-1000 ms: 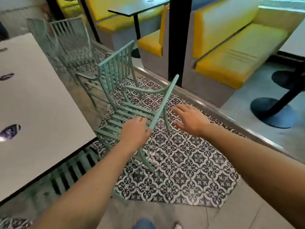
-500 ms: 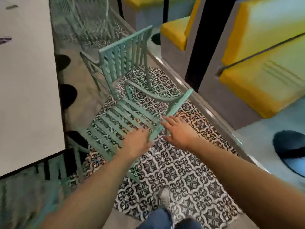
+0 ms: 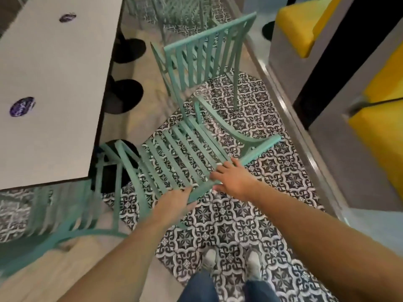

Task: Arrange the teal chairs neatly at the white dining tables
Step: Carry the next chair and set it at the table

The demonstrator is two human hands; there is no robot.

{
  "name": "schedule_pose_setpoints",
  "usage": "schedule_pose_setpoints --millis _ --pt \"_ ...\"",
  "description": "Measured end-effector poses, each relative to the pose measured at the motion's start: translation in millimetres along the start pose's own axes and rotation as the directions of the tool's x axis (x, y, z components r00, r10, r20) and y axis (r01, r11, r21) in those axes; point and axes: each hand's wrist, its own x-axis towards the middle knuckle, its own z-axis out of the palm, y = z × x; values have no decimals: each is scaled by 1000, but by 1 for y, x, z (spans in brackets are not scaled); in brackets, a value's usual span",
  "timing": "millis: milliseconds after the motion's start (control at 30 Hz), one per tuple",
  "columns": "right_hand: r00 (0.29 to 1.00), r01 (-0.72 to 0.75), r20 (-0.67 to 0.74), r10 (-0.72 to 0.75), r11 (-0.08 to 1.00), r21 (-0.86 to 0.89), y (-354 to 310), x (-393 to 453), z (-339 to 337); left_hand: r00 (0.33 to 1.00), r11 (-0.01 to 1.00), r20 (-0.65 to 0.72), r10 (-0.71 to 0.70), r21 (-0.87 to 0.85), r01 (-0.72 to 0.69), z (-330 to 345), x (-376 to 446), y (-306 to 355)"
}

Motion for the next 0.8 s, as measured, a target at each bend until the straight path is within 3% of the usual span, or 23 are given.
schedule_pose_setpoints --millis 300,567,700,800 --pt "993 116 28 -114 992 -43 83 -14 -13 996 995 -47 -80 -54 78 -5 28 73" --pt "985 171 53 -166 980 -101 134 10 -34 989 985 -53 -135 -113 128 -23 72 96" --pt "982 187 37 -184 975 -117 149 19 -32 991 989 18 -129 -64 130 -34 90 98" --pt "980 195 64 -190 977 -91 150 21 -29 980 986 152 -127 -92 142 -50 104 102"
